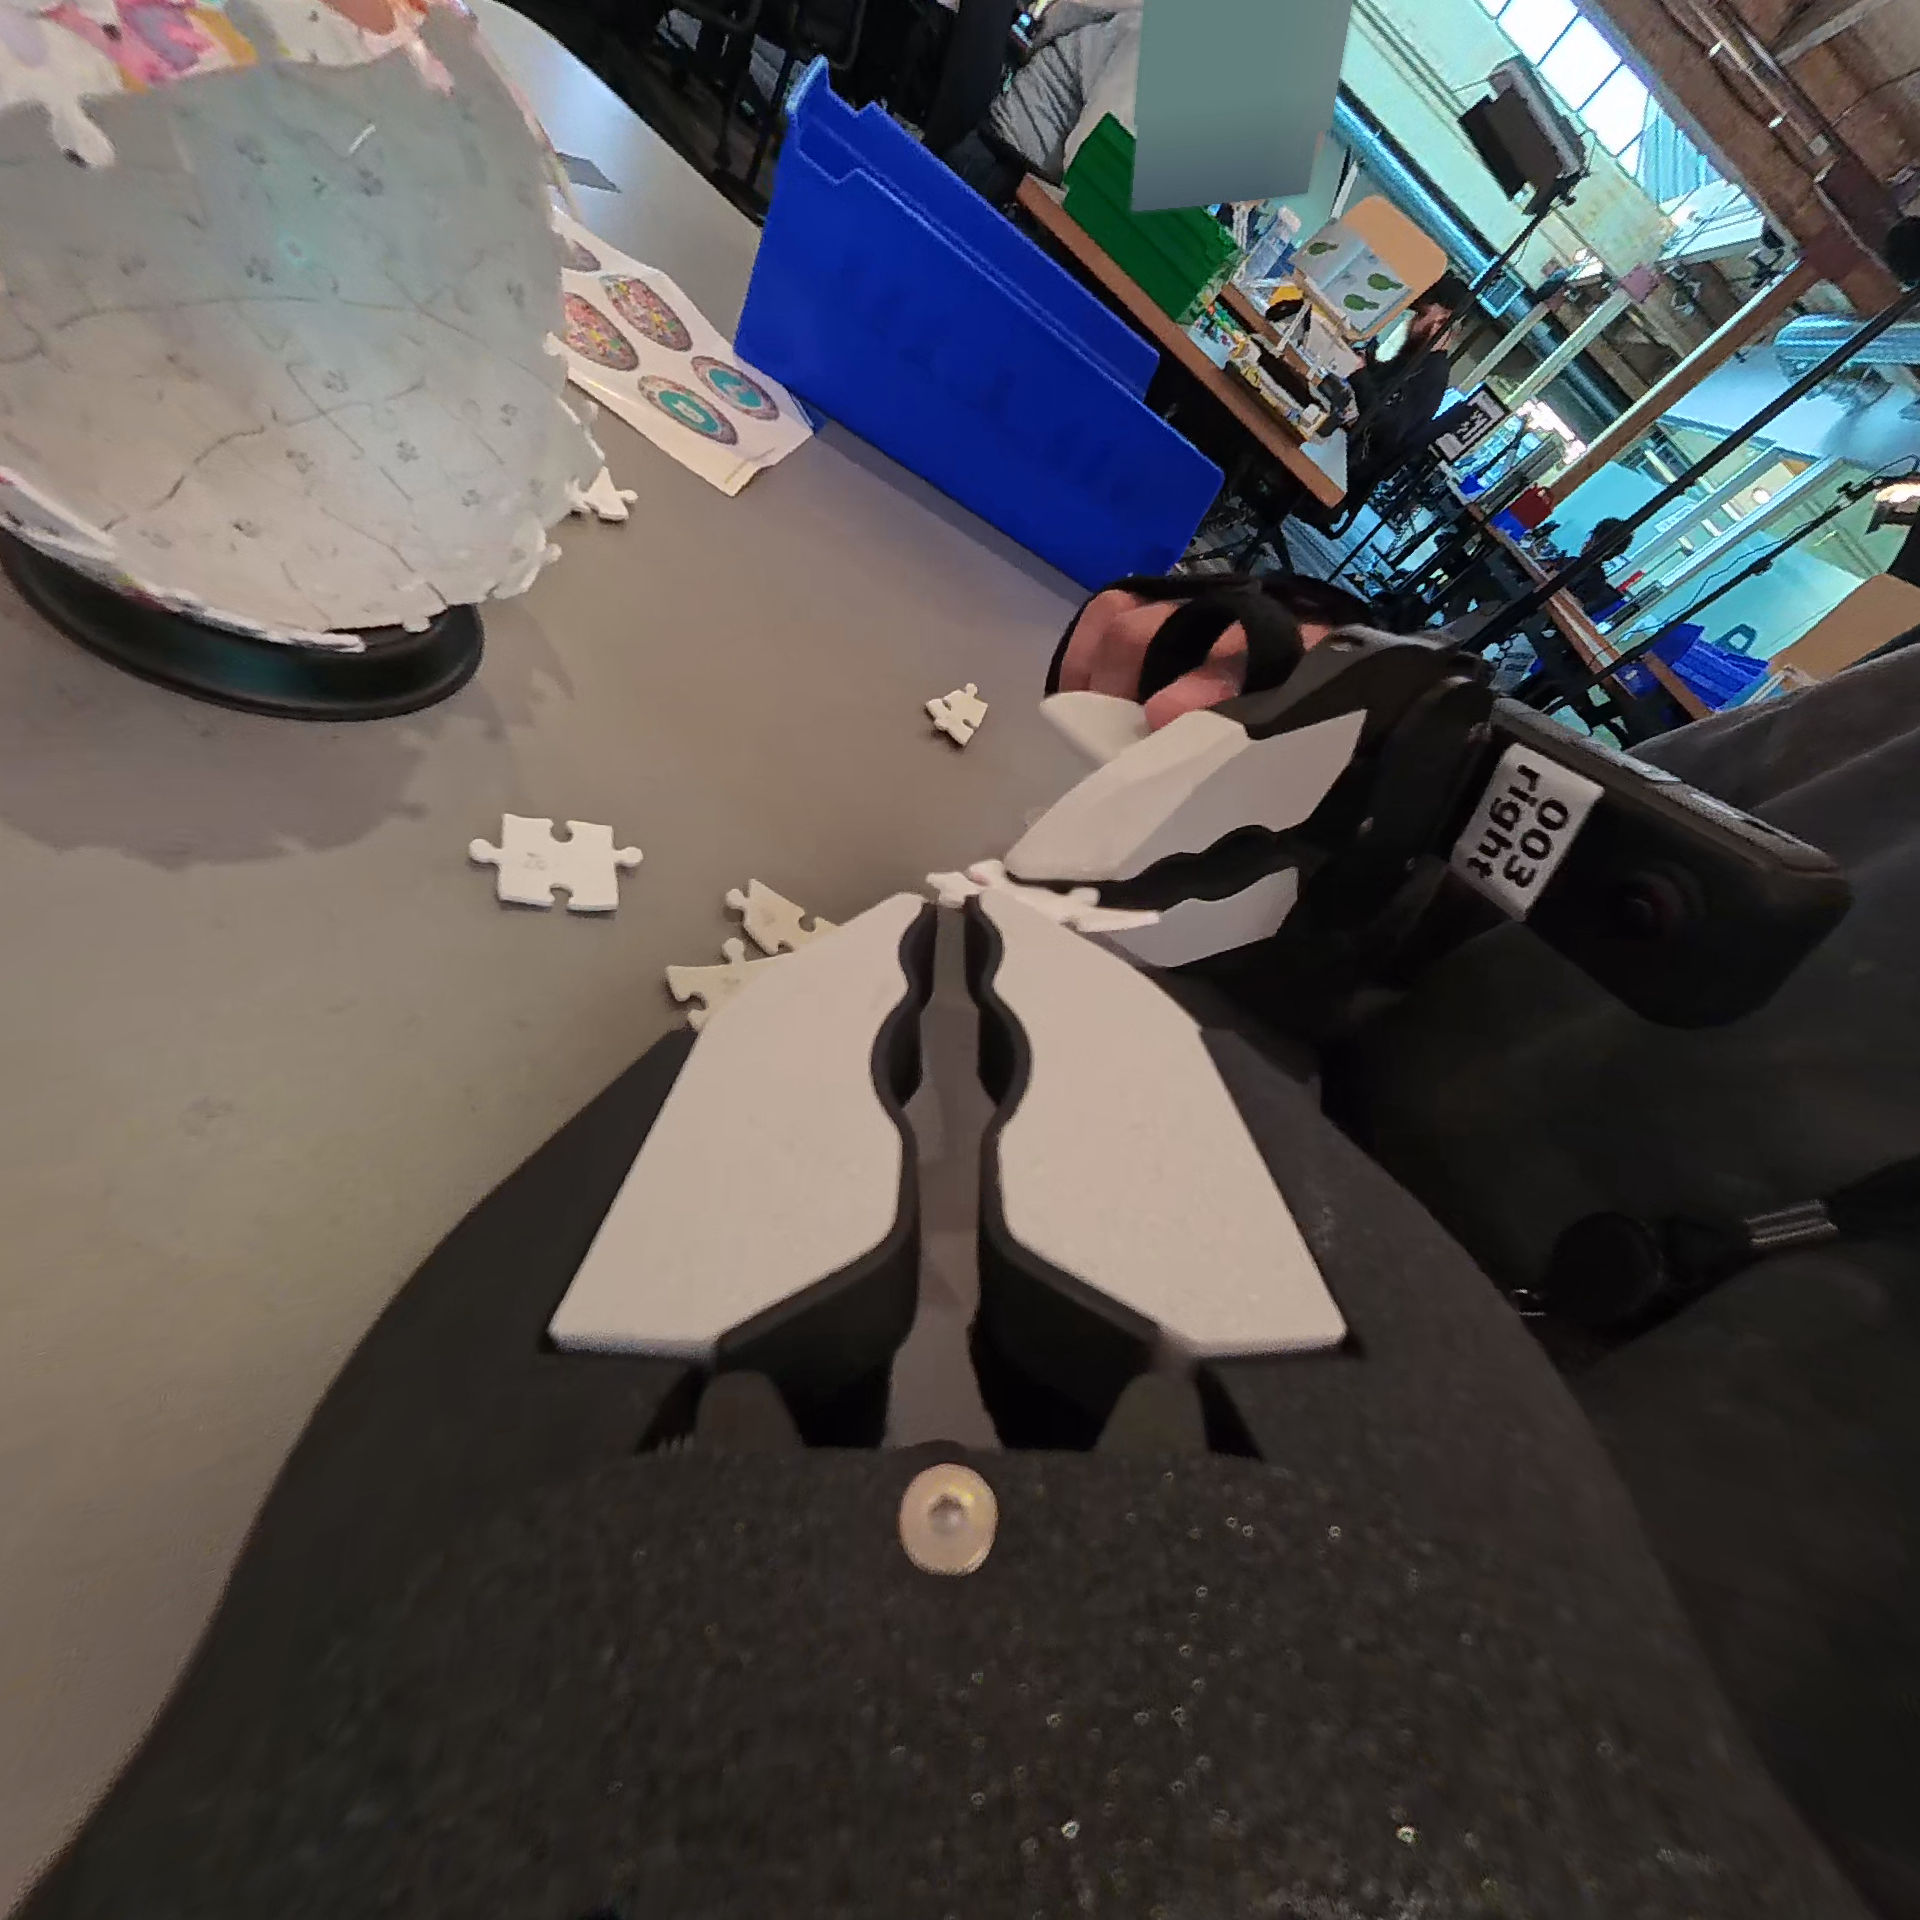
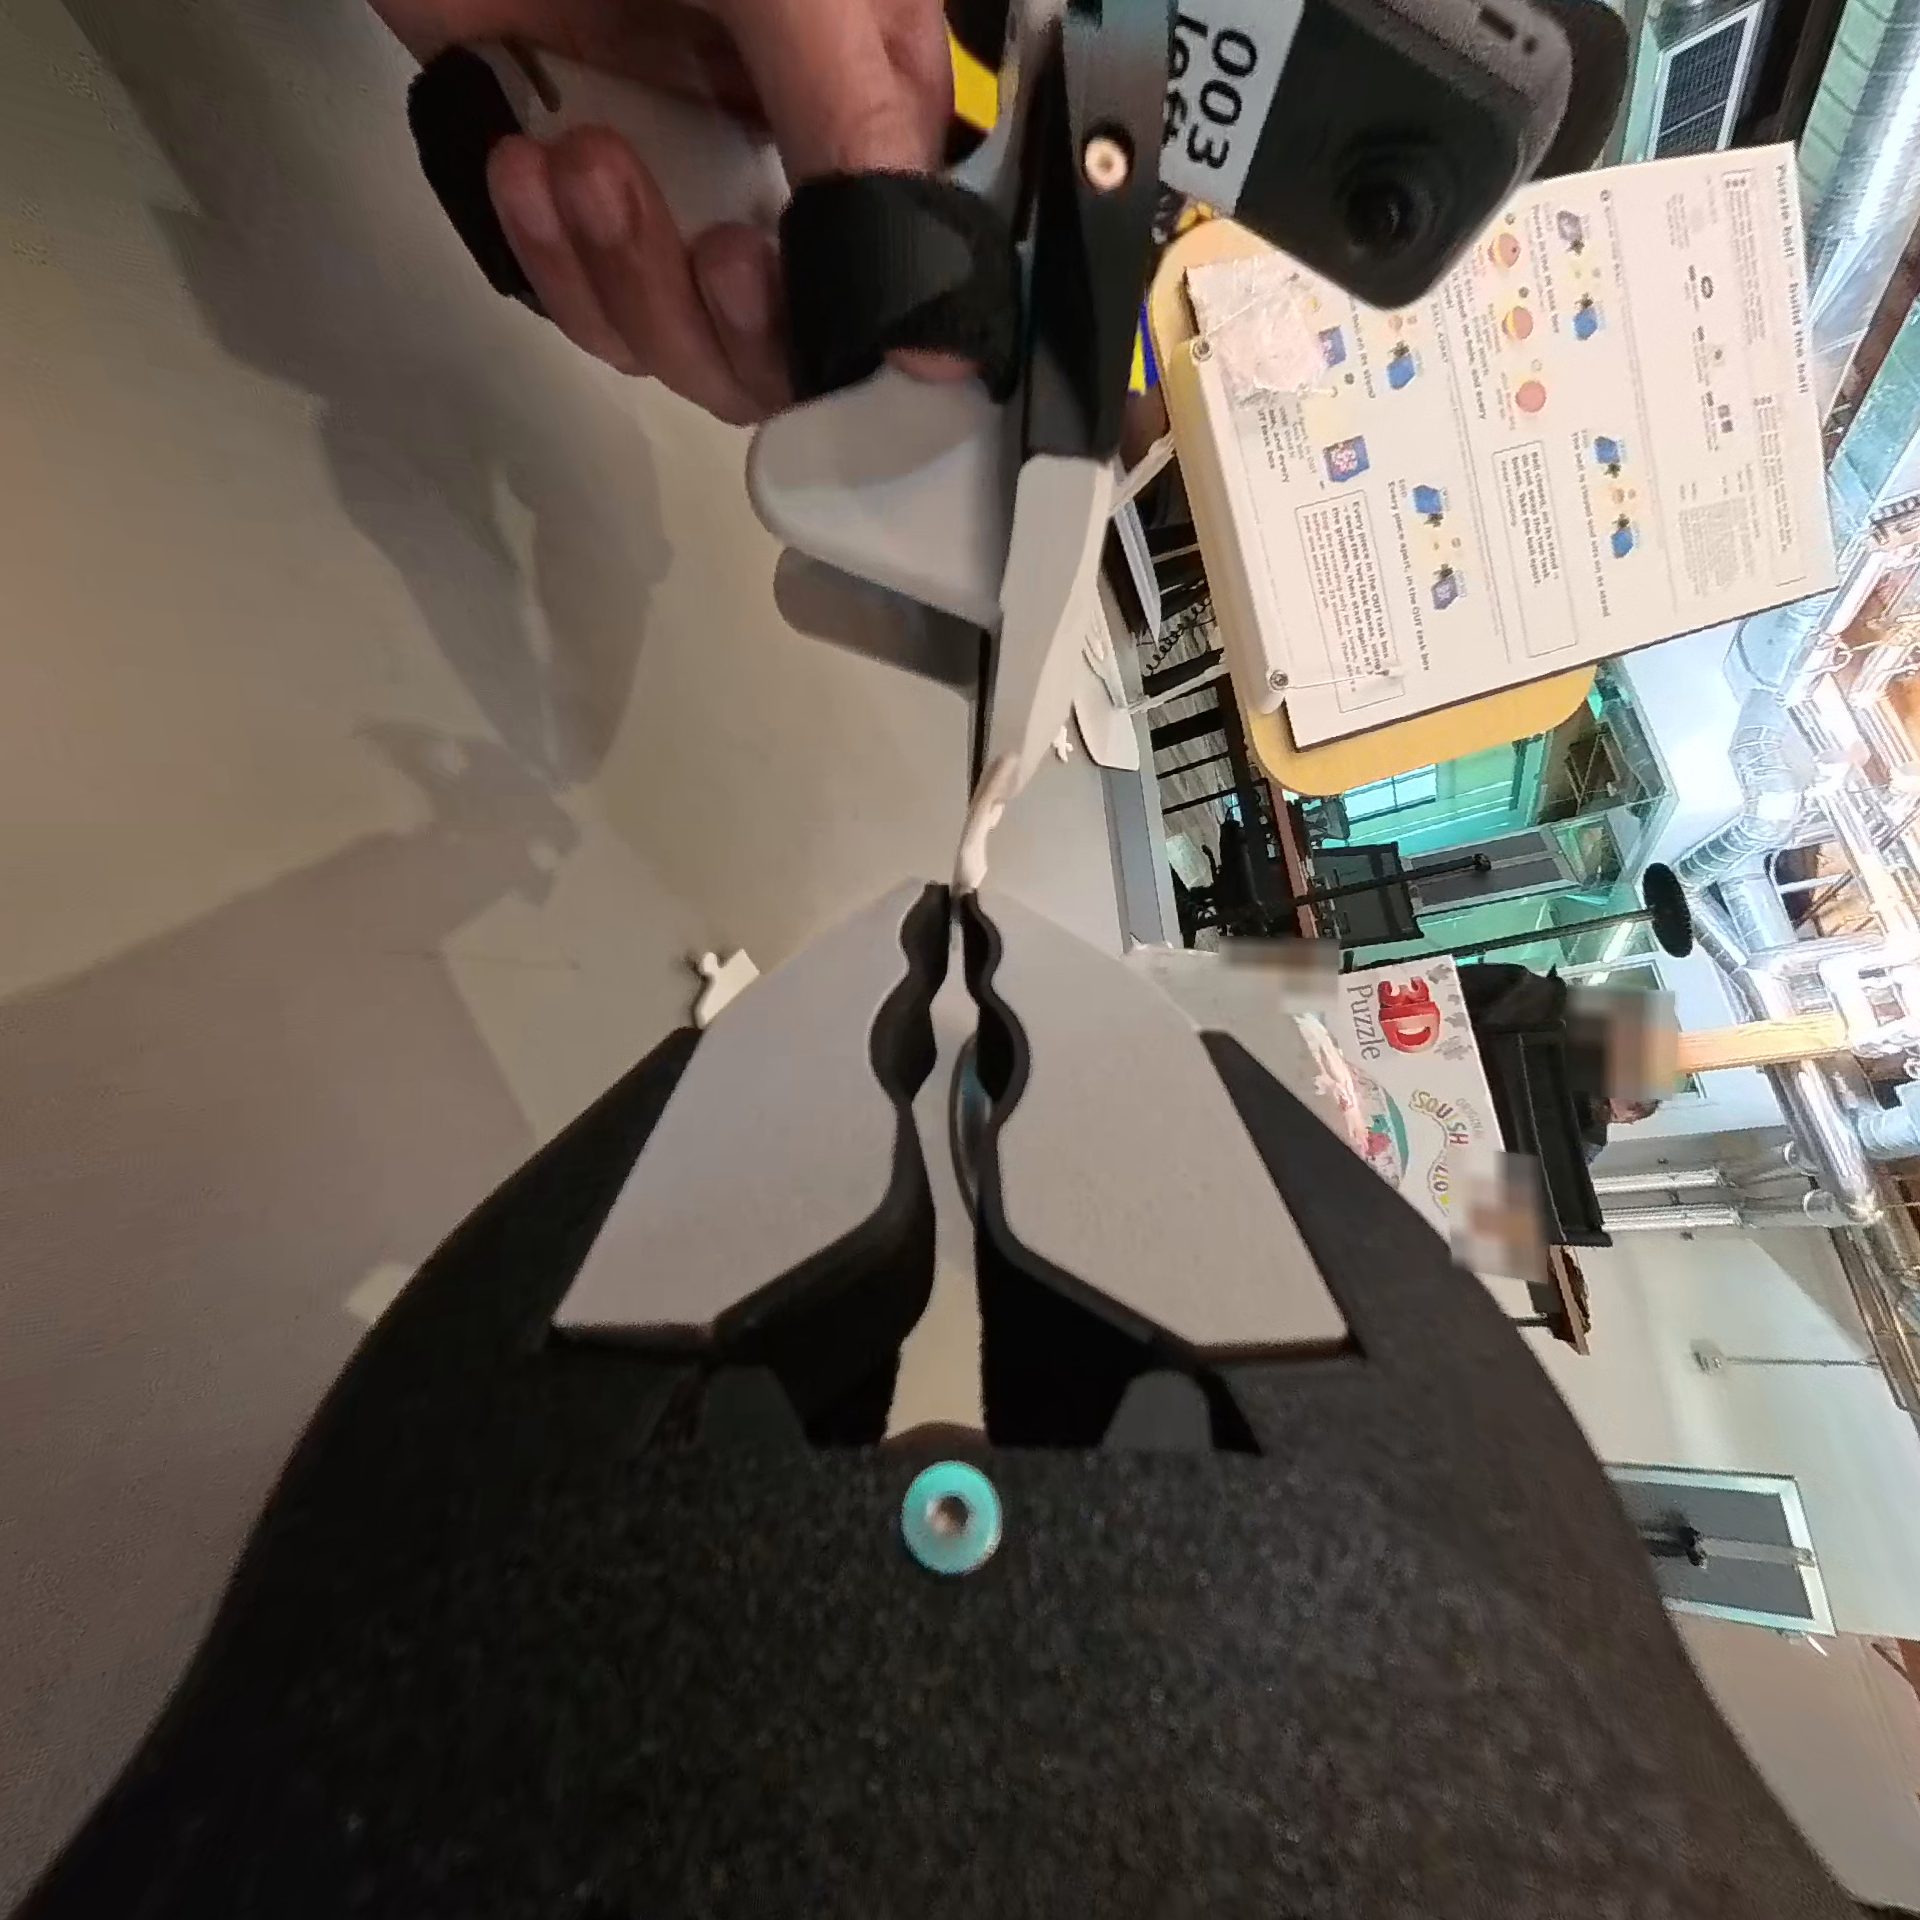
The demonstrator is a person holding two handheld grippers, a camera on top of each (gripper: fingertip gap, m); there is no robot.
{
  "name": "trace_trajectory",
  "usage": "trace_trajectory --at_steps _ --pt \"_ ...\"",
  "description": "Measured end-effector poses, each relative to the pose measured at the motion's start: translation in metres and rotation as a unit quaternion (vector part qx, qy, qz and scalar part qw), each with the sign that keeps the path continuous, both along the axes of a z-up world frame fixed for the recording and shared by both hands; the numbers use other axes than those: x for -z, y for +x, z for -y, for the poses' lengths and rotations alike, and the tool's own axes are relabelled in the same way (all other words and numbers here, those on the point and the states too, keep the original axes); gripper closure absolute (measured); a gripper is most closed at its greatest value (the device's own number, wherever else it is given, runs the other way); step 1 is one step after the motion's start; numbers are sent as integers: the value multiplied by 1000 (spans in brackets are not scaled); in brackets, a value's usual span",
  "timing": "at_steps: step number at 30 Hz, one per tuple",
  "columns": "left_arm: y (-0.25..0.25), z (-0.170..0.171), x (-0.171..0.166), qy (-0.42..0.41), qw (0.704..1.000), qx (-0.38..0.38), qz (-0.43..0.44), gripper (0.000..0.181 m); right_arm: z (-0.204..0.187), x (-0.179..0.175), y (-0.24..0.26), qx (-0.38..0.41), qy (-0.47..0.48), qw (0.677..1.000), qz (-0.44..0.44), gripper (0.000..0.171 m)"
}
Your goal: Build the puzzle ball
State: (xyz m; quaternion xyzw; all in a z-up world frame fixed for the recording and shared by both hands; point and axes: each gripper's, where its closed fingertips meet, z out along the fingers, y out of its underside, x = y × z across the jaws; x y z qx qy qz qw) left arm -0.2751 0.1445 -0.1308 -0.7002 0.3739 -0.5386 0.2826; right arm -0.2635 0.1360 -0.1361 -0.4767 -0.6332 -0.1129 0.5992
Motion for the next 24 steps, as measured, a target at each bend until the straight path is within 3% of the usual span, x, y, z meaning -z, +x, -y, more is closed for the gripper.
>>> trace_trajectory --at_steps 5,9,16,24 --pt "0 -3 4 6 1000 -9 -12 181 -1 1 -1 4 -3 1000 -1 169" --pt "-6 -11 3 -12 1000 -26 -1 169 -14 3 10 36 -10 999 -3 169" --pt "-24 -35 3 3 997 -71 -4 157 -89 33 48 201 -80 975 51 169" --pt "-32 -47 19 22 996 -76 -38 157 -120 50 49 259 -139 949 109 169"
